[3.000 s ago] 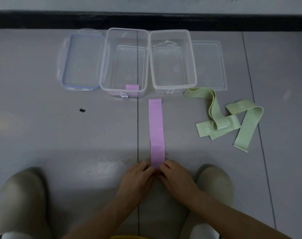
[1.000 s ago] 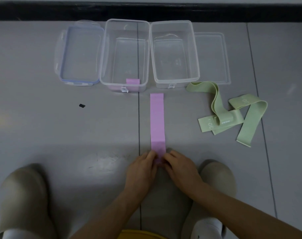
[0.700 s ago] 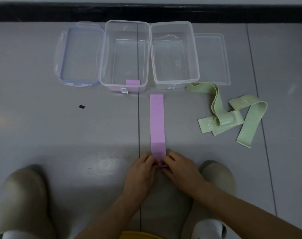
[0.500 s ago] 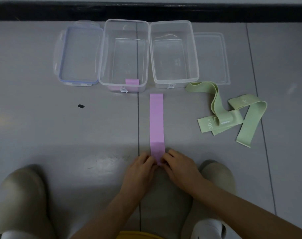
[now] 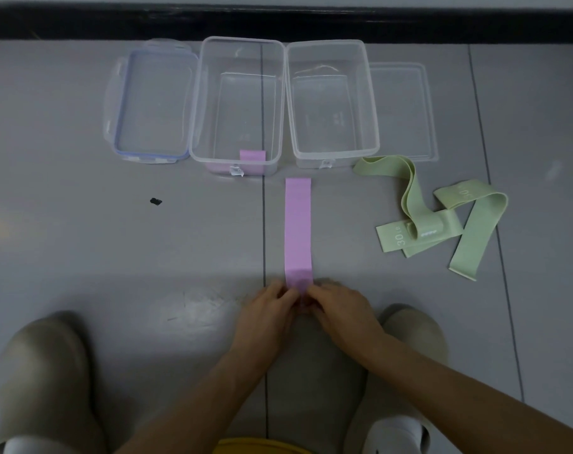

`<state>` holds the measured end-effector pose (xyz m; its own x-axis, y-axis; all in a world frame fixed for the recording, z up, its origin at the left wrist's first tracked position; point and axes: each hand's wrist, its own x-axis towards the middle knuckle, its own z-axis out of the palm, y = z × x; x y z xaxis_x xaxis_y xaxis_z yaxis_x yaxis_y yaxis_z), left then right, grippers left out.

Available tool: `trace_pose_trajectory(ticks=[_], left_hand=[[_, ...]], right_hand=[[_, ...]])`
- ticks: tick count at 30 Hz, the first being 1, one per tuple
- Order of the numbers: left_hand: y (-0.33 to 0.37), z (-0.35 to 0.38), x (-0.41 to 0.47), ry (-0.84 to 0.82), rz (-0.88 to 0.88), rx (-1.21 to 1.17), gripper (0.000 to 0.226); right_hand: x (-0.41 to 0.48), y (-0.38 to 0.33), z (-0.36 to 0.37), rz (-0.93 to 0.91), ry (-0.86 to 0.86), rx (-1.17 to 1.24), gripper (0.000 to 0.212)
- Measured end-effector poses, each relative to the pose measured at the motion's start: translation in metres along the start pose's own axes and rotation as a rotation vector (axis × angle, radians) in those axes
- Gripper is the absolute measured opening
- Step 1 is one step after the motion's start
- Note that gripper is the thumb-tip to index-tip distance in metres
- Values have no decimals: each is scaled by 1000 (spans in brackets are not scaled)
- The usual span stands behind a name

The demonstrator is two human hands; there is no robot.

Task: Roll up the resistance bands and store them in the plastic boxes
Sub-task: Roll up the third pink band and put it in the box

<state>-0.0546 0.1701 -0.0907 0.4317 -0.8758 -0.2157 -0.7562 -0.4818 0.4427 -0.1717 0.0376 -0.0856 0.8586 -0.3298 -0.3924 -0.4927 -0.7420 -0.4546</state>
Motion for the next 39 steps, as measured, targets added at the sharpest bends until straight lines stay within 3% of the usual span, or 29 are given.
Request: trace_pose_trajectory(ticks=[7,14,21,31,39], left_hand=[[-2,7,-3,-1,9,5,22],[-6,3,-6,113,148,-20,19],[-3,-7,4,29,52,-30,18],[1,0,-4,112,42,-14,23],[-6,-5,5,131,11,-50,10]], right_hand=[[5,8,-7,-166,-7,-182,22],[7,1,-7,-41,-7,-26,20],[5,2,-6,-8,21,50,15],[4,3,-8,-114,-22,-79,21],[13,2,-6,17,8,10,20]])
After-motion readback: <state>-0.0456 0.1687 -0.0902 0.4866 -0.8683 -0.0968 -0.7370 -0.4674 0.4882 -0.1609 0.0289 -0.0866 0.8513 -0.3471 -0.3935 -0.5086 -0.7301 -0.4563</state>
